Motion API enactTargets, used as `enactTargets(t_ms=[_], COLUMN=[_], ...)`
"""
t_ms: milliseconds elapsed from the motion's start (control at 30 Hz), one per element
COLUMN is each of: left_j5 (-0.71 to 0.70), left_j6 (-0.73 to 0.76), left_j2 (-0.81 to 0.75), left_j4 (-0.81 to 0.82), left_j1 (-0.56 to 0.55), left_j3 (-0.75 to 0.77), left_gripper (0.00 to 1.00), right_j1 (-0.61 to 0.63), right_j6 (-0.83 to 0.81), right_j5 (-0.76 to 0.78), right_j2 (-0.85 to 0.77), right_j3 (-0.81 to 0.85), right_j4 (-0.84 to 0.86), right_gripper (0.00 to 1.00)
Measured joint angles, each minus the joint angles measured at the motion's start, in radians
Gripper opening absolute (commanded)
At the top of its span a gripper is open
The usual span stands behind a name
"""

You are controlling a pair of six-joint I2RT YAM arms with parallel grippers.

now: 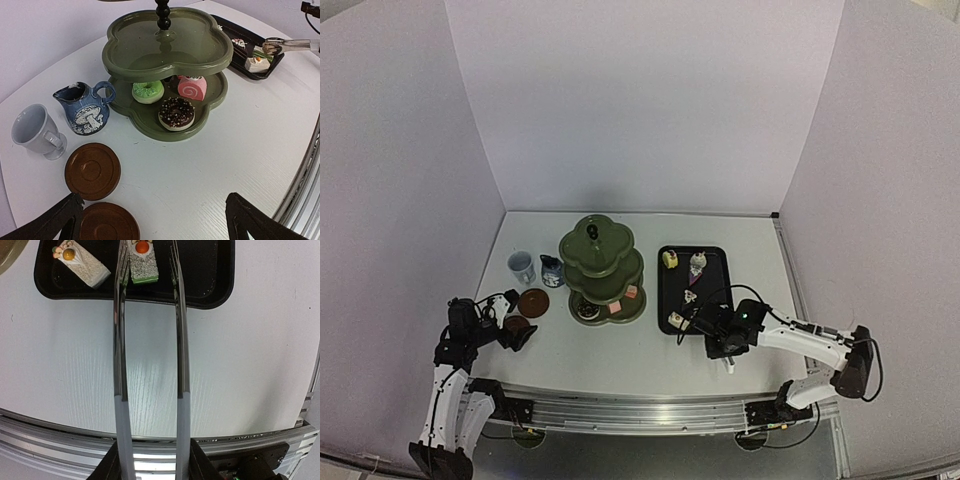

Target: Serve the afternoon tea

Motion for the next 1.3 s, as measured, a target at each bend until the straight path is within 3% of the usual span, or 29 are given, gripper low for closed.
enactTargets(t_ms=[333, 567, 767, 1100, 1300], left_j5=[0.002, 0.002, 0.002, 0.009, 0.057], left_j6=[0.0, 0.0, 0.0, -0.011, -0.144], left_j2=[0.0, 0.0, 0.001, 0.0, 0.027], left_j4=[-0.001, -0.001, -0.001, 0.0, 0.096], left_j1=[0.0, 0.0, 0.0, 0.0, 0.0], left_j3=[0.0, 0.0, 0.0, 0.01, 0.061], left_gripper=[0.99, 1.0, 1.0, 1.0, 1.0], right_j1=[-0.029, -0.037, -0.037, -0.037, -0.056], right_j6=[-0.045, -0.066, -0.066, -0.177, -0.334], right_j5=[-0.016, -0.025, -0.026, -0.013, 0.019], right_j2=[0.052, 0.074, 0.056, 0.077, 0.214], right_j3=[-0.002, -0.002, 0.022, 0.437, 0.663], right_j4=[0.026, 0.046, -0.001, -0.18, -0.164], right_gripper=[0.35, 0.01, 0.0, 0.0, 0.0])
